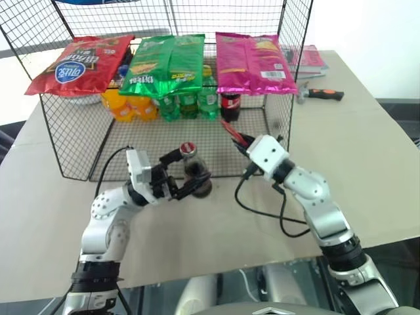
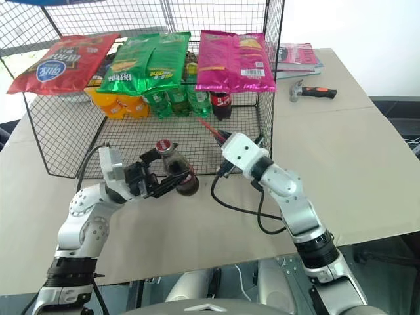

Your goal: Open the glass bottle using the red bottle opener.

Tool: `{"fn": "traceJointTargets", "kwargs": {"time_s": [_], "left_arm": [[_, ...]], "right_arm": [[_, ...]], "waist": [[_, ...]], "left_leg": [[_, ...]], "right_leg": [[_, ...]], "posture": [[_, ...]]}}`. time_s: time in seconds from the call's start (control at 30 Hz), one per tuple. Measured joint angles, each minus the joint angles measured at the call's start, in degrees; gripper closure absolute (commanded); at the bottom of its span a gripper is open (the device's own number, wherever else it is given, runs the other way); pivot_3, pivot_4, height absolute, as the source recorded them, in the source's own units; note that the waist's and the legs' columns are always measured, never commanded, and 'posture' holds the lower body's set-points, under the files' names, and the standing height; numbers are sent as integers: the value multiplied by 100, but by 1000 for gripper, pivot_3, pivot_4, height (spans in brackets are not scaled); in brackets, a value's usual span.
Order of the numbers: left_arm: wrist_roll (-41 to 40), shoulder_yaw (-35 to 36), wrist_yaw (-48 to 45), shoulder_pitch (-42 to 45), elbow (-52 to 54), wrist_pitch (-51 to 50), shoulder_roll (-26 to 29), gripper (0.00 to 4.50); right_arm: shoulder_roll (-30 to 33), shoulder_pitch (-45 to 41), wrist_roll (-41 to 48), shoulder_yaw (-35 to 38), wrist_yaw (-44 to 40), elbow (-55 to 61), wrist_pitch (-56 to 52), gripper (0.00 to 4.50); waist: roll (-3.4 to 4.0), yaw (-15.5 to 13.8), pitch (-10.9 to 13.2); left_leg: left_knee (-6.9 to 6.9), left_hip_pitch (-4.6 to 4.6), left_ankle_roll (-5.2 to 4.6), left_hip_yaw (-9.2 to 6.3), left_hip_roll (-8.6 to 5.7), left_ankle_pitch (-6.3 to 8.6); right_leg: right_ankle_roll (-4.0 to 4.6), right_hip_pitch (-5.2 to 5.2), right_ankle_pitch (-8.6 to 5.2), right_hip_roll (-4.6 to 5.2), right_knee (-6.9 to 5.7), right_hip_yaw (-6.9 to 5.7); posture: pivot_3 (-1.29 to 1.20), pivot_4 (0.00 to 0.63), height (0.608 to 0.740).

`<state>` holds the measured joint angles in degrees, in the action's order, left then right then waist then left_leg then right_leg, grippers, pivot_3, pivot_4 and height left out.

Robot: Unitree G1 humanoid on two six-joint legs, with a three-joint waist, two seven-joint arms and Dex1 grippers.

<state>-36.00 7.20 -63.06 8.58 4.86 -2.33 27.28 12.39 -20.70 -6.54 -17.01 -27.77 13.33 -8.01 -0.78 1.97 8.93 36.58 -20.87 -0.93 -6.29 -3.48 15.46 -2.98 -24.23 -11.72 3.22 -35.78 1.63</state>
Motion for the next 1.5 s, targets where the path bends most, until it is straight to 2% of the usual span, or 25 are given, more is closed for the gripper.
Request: {"fn": "traceJointTargets", "kwargs": {"time_s": [0.57, 0.97, 1.0, 1.03, 1.5], "left_arm": [[43, -56, -372, 559, -442, -59, -39, 129], [101, -62, -547, 647, -669, 20, -96, 129], [101, -62, -553, 656, -669, 26, -96, 642], [101, -62, -555, 666, -669, 30, -96, 901], [117, -59, -568, 683, -699, 224, -202, 901]], "right_arm": [[228, 0, 9, 37, 85, 42, -160, 4500], [304, -58, -1, 136, 110, -12, -47, 4500], [304, -58, -3, 136, 112, -26, -46, 4500], [305, -58, -5, 136, 112, -39, -46, 4500], [495, -139, -8, 148, 19, -90, -39, 4500]], "waist": [[-1, -2, -1], [-2, 0, -1], [-2, 1, -1], [-2, 0, -1], [-3, 0, -2]], "left_leg": [[5, -1, 1, 1, -1, -1], [8, -1, 1, 2, -1, -1], [9, -1, 1, 2, -1, -1], [10, -1, 1, 2, -1, -1], [14, -2, 1, 3, -1, -1]], "right_leg": [[1, 0, 1, 1, -3, -1], [1, 0, 1, 1, -5, 0], [1, 0, 1, 1, -5, 0], [1, 0, 1, 1, -5, 0], [1, 0, 2, 1, -7, 0]], "posture": [[0, 150, 740], [0, 150, 740], [0, 150, 740], [0, 150, 740], [0, 150, 740]]}}
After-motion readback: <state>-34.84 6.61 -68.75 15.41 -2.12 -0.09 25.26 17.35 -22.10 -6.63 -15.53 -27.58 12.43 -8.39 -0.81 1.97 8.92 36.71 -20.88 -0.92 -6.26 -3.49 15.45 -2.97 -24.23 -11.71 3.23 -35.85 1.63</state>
